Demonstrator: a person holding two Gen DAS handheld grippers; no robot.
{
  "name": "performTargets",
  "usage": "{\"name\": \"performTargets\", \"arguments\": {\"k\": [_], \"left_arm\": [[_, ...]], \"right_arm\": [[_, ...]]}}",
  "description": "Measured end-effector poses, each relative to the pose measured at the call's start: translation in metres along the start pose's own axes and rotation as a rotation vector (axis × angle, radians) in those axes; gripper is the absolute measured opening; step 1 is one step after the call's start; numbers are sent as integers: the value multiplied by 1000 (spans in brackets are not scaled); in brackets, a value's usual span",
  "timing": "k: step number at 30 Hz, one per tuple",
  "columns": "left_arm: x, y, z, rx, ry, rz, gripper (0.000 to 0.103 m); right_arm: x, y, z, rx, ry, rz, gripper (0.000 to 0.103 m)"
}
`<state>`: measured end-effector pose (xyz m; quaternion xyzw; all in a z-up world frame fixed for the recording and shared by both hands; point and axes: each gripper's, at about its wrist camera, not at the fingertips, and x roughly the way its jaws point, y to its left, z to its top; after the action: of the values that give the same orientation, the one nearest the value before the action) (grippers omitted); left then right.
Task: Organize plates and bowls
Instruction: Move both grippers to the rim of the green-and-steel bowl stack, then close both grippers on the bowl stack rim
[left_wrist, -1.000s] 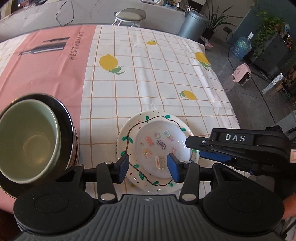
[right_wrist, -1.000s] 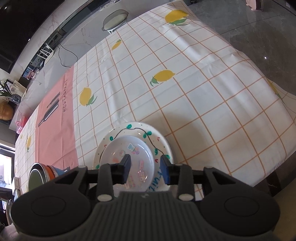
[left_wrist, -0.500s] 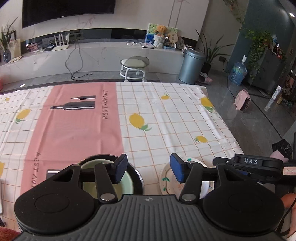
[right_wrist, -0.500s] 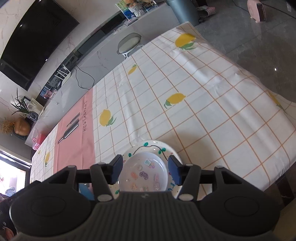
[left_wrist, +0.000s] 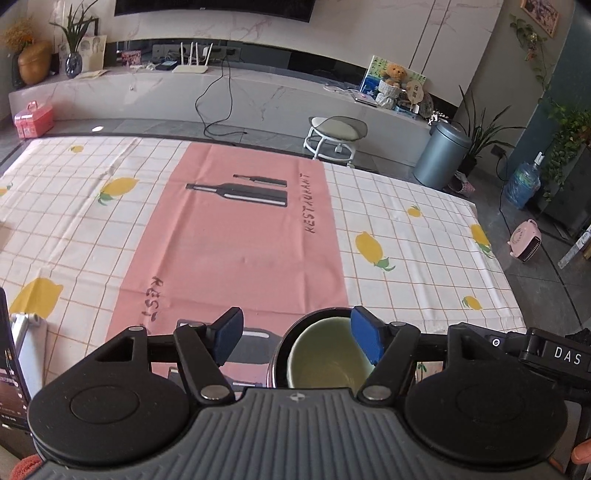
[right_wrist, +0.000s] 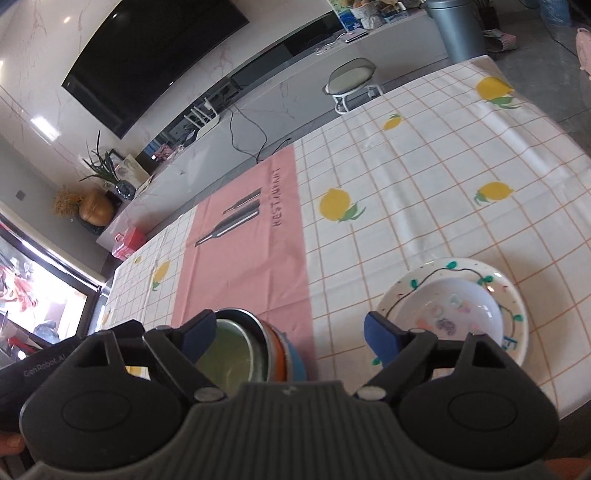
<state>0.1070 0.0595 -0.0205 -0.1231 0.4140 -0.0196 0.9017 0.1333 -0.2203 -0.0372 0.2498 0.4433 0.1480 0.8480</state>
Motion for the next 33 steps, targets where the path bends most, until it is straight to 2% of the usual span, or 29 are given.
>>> {"name": "performTargets", "arguments": {"k": [6,15,22,26,33], "left_arm": [[16,27,-12,-106,35,-16,79],[42,43,-24,-155,102,-86,79],[54,49,-29,-171,131,-131,79],[63,54,-33,-203,158,-163,78],[77,56,-39,-234,193,-194,74]], "right_arm": [[35,20,-11,-15,83,-23,87],[78,24,-28,-7,197,-84,86],[100,16,-37,17,256,-137,70],[103,10,-39,66,256,-101,70],[105,11,-38,63,247,-94,70]]}}
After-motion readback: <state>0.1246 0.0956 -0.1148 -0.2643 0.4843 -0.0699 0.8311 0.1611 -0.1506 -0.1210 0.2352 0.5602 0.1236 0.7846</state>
